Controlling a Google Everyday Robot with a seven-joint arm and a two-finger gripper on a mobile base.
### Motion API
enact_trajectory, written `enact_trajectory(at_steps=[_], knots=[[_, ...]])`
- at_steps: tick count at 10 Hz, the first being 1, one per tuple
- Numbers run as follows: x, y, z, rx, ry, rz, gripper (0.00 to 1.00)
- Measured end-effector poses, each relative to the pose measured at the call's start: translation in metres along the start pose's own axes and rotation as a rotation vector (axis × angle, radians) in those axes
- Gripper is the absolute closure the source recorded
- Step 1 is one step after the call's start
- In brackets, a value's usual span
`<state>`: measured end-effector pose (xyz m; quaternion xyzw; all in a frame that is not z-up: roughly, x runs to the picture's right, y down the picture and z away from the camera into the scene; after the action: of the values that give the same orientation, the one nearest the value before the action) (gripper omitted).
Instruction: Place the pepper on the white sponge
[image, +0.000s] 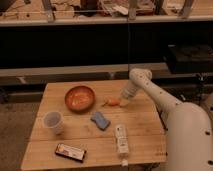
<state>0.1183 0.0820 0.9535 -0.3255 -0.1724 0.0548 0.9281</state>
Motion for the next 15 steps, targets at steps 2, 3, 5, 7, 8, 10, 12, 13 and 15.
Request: enact_trajectory(at_steps=[2, 3, 5, 7, 8, 10, 12, 13, 15], knots=[[0.001, 0.001, -0.005, 0.01, -0.04, -0.008, 0.8], [0.001, 0.001, -0.01, 0.022, -0.068, -0.015, 0.8], [0.003, 0.002, -0.016, 0.037, -0.097, -0.023, 0.8], [-0.007, 0.008, -0.016, 0.022, -0.072, -0.035, 0.8], [-0.019, 0.011, -0.016, 0.016, -0.07, -0.045, 0.8], [-0.036, 0.017, -0.022, 0.013, -0.077, -0.056, 0.8], [-0.036, 0.022, -0.024, 0.003, -0.078, -0.066, 0.8], [-0.037, 0.025, -0.026, -0.001, -0.077, -0.071, 0.8], [-0.056, 0.031, -0.026, -0.006, -0.076, -0.084, 0.8]])
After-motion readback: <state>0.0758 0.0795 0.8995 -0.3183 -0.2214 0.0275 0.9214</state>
